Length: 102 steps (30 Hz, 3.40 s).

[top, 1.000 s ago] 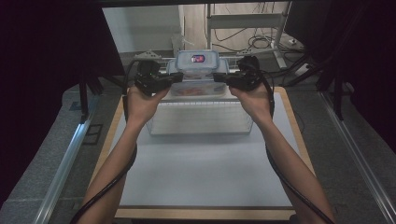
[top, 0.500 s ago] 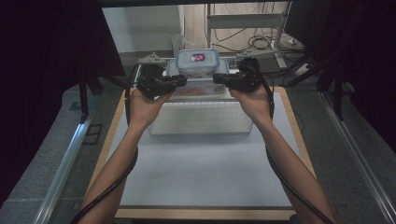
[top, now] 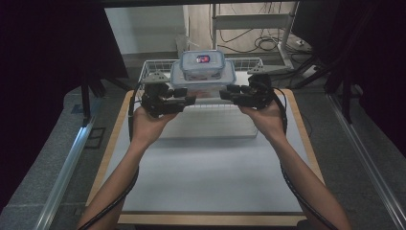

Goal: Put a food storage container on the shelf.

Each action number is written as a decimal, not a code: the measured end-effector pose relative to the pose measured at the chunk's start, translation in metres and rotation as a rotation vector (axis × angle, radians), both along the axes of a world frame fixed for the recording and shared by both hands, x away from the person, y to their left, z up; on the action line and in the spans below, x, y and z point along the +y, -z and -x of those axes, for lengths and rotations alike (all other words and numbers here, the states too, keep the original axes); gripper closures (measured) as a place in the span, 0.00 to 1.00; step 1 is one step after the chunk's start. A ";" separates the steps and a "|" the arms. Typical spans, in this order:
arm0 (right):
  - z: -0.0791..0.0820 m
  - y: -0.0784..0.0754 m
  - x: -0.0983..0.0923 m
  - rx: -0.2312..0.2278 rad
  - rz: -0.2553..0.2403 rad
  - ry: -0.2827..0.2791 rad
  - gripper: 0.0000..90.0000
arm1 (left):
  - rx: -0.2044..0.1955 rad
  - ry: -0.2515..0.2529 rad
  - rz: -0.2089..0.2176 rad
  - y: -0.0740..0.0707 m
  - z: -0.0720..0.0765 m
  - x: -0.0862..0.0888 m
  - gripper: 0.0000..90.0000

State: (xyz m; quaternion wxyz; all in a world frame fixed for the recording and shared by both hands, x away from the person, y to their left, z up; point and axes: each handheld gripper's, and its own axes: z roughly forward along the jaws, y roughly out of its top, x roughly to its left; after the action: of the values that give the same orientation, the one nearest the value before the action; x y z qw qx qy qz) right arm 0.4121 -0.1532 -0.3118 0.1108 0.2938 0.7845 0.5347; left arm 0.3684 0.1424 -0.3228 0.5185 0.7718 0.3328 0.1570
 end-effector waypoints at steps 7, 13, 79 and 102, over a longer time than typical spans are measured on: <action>0.012 0.010 -0.002 -0.008 0.024 -0.015 0.53 | -0.019 0.026 -0.033 0.013 0.016 -0.002 0.47; 0.023 0.020 -0.003 -0.019 0.047 -0.027 0.46 | -0.025 0.027 -0.047 0.027 0.029 0.001 0.41; 0.121 0.156 -0.064 0.034 0.220 -0.006 0.04 | 0.062 -0.025 -0.186 0.168 0.132 0.023 0.05; 0.139 0.188 -0.093 0.053 0.295 0.069 0.04 | 0.127 -0.131 -0.227 0.198 0.146 0.056 0.04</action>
State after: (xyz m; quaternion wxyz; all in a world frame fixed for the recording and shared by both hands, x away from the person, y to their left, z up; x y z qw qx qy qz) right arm 0.2729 -0.2465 -0.4995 0.1505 0.3150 0.8467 0.4015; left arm 0.2223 0.1981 -0.5208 0.3946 0.8105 0.3947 0.1779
